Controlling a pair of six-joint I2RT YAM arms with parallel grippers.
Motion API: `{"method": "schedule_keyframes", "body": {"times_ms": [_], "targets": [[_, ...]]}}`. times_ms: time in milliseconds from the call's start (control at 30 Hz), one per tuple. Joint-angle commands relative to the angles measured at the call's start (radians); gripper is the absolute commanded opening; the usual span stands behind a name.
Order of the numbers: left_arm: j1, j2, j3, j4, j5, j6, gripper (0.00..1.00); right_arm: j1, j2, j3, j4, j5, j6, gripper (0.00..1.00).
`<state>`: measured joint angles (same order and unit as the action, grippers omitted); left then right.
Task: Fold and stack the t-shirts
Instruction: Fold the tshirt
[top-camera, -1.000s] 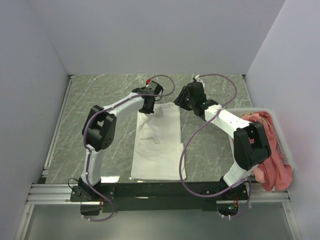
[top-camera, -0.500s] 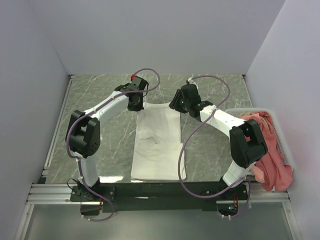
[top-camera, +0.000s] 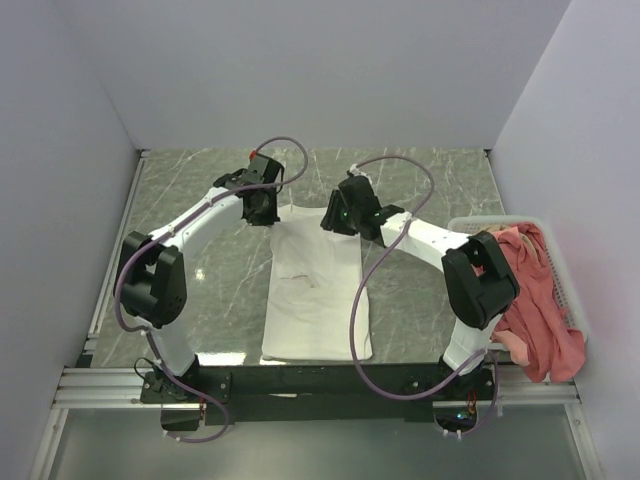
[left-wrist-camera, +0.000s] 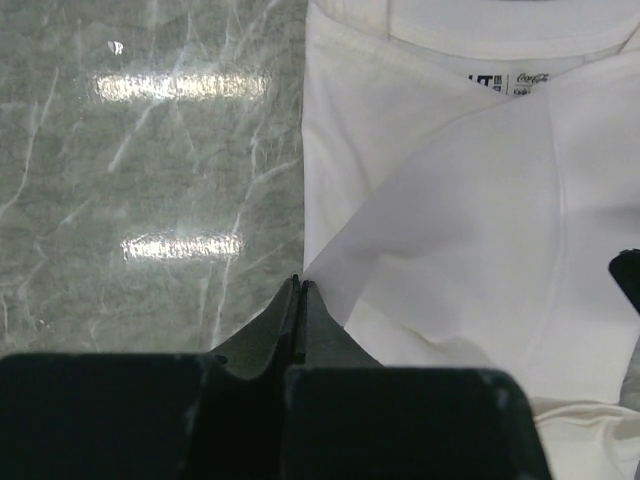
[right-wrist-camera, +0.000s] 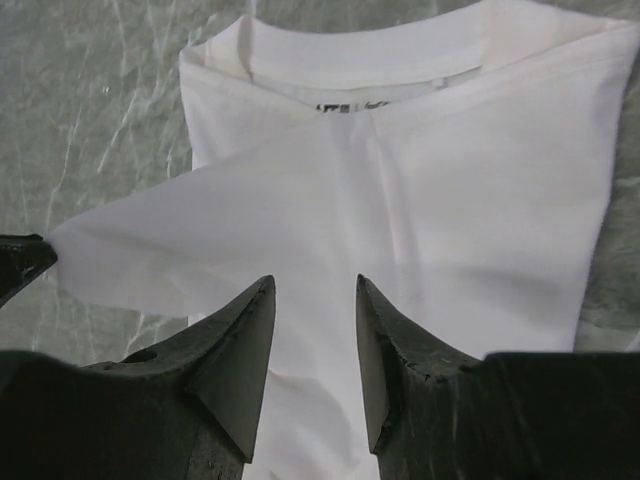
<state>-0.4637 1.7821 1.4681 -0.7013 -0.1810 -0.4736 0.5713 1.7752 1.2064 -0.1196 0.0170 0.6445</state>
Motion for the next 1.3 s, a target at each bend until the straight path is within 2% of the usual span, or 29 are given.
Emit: {"method": "schedule_keyframes", "body": {"times_ms": [0, 267, 633, 1267], "targets": [[0.008, -0.062, -0.02, 0.014, 0.047, -0.017, 0.0, 0.038, -0.022, 0.03, 0.017, 0.024, -0.032, 0.45], [0.053, -0.05, -0.051, 0.054, 0.156, -0.028, 0.0, 0.159, -0.076, -0.021, 0.055, 0.055, -0.078, 0.45], [0.12, 0.043, -0.012, 0.1, 0.308, -0.04, 0.0, 0.343, 0.041, 0.042, 0.04, 0.075, -0.147, 0.44], [0.149, 0.079, -0.008, 0.125, 0.373, -0.042, 0.0, 0.426, 0.234, 0.179, -0.049, 0.192, -0.172, 0.42]]}}
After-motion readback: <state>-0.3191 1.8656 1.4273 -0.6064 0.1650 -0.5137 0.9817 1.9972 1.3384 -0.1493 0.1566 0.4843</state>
